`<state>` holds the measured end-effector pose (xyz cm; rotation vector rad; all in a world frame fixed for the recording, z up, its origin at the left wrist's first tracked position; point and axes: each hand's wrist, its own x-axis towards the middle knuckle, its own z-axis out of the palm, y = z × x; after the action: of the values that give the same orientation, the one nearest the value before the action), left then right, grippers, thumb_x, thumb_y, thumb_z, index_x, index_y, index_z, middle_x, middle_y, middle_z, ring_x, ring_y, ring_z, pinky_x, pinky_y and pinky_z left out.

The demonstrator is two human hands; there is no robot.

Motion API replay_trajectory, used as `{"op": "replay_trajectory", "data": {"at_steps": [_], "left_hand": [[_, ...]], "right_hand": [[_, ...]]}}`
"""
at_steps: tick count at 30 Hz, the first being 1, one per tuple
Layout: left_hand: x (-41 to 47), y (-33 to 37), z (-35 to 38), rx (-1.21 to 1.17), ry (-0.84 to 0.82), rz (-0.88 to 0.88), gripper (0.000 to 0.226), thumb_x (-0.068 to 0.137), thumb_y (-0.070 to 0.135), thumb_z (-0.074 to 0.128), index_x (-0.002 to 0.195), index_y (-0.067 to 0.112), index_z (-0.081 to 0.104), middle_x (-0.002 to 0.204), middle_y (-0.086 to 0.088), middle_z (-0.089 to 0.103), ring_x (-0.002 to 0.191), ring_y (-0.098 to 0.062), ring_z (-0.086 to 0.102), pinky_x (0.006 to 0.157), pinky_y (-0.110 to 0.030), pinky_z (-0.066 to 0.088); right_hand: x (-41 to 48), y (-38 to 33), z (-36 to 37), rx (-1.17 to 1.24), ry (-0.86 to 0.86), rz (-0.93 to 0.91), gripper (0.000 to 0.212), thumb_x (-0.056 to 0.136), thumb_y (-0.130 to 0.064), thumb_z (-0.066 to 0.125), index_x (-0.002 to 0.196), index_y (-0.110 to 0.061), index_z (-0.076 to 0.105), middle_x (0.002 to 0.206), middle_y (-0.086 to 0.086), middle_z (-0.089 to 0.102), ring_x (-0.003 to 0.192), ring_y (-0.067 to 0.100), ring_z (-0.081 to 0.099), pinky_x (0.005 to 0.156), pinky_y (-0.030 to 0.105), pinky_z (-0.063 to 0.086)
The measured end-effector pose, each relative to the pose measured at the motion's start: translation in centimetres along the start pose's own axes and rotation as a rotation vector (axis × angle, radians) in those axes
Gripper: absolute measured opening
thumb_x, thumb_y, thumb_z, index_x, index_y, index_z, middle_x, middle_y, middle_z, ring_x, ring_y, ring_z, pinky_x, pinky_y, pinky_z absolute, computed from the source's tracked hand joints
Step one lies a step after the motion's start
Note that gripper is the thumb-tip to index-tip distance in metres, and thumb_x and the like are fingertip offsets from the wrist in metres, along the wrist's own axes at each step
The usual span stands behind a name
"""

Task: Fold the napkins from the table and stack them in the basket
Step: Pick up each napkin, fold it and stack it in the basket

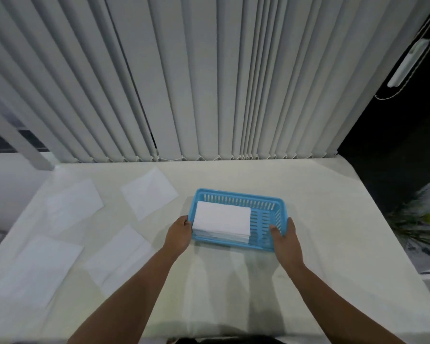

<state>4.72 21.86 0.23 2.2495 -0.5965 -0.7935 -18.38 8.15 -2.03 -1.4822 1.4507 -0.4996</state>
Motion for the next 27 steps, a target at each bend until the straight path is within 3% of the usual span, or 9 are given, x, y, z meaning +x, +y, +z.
{"op": "replay_trajectory", "data": {"at_steps": [5,8,11,14,18,21,27], "left_hand": [[2.1,-1.9,-3.7,0.031,-0.003,-0.023,0.034,0.097,0.013,0.032,0.118,0.007,0.058,0.107,-0.013,0.063,0.099,-0.031,0.06,0.091,-0.046,0.052],[3.6,-3.0,-5.5,0.045,-0.021,-0.031,0.035,0.096,0.011,0.031,0.116,0.006,0.059,0.109,-0.015,0.063,0.1,-0.032,0.06,0.092,-0.047,0.051],[5.1,-3.8,-6.9,0.058,-0.055,-0.036,0.037,0.095,0.009,0.032,0.119,0.006,0.059,0.112,-0.016,0.063,0.102,-0.033,0.059,0.092,-0.048,0.051],[6.4,-4.4,-7.9,0.065,-0.082,-0.026,0.036,0.093,0.008,0.032,0.115,0.006,0.06,0.107,-0.017,0.062,0.098,-0.034,0.059,0.09,-0.047,0.052],[7.4,-4.9,-8.4,0.093,-0.116,0.012,0.034,0.093,0.009,0.032,0.111,0.007,0.06,0.101,-0.014,0.061,0.089,-0.029,0.058,0.085,-0.044,0.051],[7.7,-5.2,-8.7,0.115,-0.147,0.04,0.032,0.093,0.009,0.031,0.107,0.007,0.06,0.103,-0.018,0.063,0.082,-0.026,0.054,0.075,-0.039,0.047],[7.7,-5.3,-9.3,0.185,-0.205,0.113,0.029,0.095,0.009,0.031,0.104,0.008,0.059,0.104,-0.017,0.063,0.09,-0.03,0.058,0.083,-0.042,0.049]], "right_hand": [[-1.0,-1.9,4.0,0.007,-0.029,0.01,0.066,0.097,-0.037,0.05,0.151,-0.016,0.02,0.132,-0.001,0.053,0.117,0.025,0.058,0.096,0.034,0.044],[-2.0,-2.3,6.2,0.017,-0.015,0.034,0.068,0.096,-0.038,0.051,0.151,-0.016,0.02,0.14,0.005,0.051,0.121,0.027,0.057,0.099,0.039,0.044],[-2.8,-2.5,8.0,0.027,0.004,0.047,0.062,0.094,-0.041,0.052,0.146,-0.018,0.027,0.134,0.004,0.057,0.11,0.025,0.061,0.092,0.04,0.048],[-3.9,-3.1,9.2,0.039,0.023,0.057,0.052,0.096,-0.036,0.051,0.141,-0.017,0.033,0.121,-0.002,0.057,0.096,0.017,0.058,0.08,0.03,0.042],[-5.2,-2.8,10.3,0.028,0.08,0.092,0.064,0.089,-0.05,0.05,0.141,-0.019,0.032,0.13,0.001,0.058,0.11,0.023,0.061,0.093,0.042,0.048],[-6.0,-2.4,10.9,0.025,0.109,0.13,0.063,0.093,-0.043,0.052,0.146,-0.019,0.027,0.132,-0.001,0.055,0.116,0.025,0.058,0.099,0.043,0.046],[-7.9,-2.4,11.7,0.027,0.182,0.15,0.062,0.095,-0.035,0.052,0.147,-0.012,0.028,0.139,0.011,0.052,0.121,0.03,0.055,0.101,0.043,0.044]]}}
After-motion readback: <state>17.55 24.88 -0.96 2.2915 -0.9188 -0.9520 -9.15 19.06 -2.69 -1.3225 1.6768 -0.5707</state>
